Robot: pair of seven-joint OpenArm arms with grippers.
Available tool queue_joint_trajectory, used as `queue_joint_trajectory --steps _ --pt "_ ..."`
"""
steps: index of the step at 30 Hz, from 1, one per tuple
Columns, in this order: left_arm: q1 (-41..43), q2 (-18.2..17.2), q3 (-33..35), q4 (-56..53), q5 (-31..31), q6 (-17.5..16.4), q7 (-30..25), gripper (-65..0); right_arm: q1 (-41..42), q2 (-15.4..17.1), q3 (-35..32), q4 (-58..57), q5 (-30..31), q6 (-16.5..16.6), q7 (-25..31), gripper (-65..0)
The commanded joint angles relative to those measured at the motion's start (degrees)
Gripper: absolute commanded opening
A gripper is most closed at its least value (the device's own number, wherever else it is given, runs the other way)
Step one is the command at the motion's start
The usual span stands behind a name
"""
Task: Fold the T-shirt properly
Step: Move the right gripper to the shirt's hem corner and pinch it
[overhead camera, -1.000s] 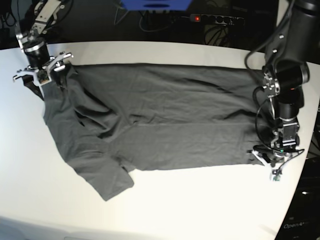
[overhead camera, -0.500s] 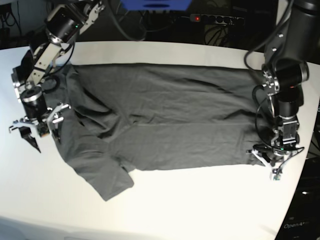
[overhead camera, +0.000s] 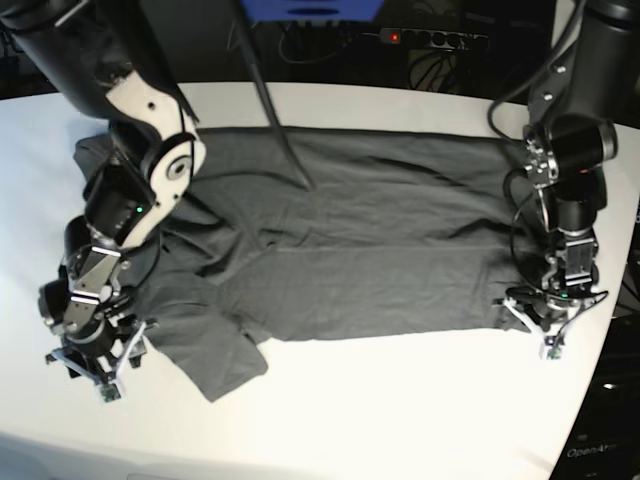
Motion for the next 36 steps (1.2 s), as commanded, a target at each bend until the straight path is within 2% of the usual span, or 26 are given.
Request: queue_joint_trajectory --steps 1,4,6,10,14,16,32,36 --pt "-0.61 -0.04 0.00 -0.03 0.74 -0.60 2.70 -60.0 3.58 0.51 -0.12 -1.21 0.76 -0.32 -0.28 -29.2" --pt "-0.61 -0.04 0.00 -0.03 0.74 -0.51 2.70 -60.0 7.01 1.21 -0.12 -6.66 1.02 -0.32 -5.37 -29.2" --pt "-0.61 -0.04 0.00 -0.03 0.74 -0.51 2.70 -60.0 9.03 2.35 -0.03 -10.00 3.75 -0.32 -8.63 -29.2" --pt "0.36 -0.04 -0.09 -0.03 0.74 -0.51 2.70 -60.0 13.69 8.16 -0.12 -21.08 11.75 -0.32 -15.84 -29.0" --pt "0.62 -0.04 -0.09 -0.03 0.74 -0.51 2.70 -60.1 16.95 14.05 -0.47 -33.48 17.20 -0.32 -16.19 -29.0" --pt "0.71 -0.04 -0.09 -0.03 0.74 -0.51 2.70 -60.1 17.21 15.45 -0.47 -36.47 18.08 -0.32 -15.22 -29.0" --pt "3.26 -0.04 -0.09 3.22 0.74 -0.51 2.79 -60.1 9.74 15.80 -0.65 -36.64 17.99 -0.32 -9.42 -29.0" --pt "4.58 -0.04 -0.09 6.47 0.74 -0.51 5.16 -60.1 8.95 16.42 -0.65 -36.91 17.99 -0.32 -7.92 -29.0"
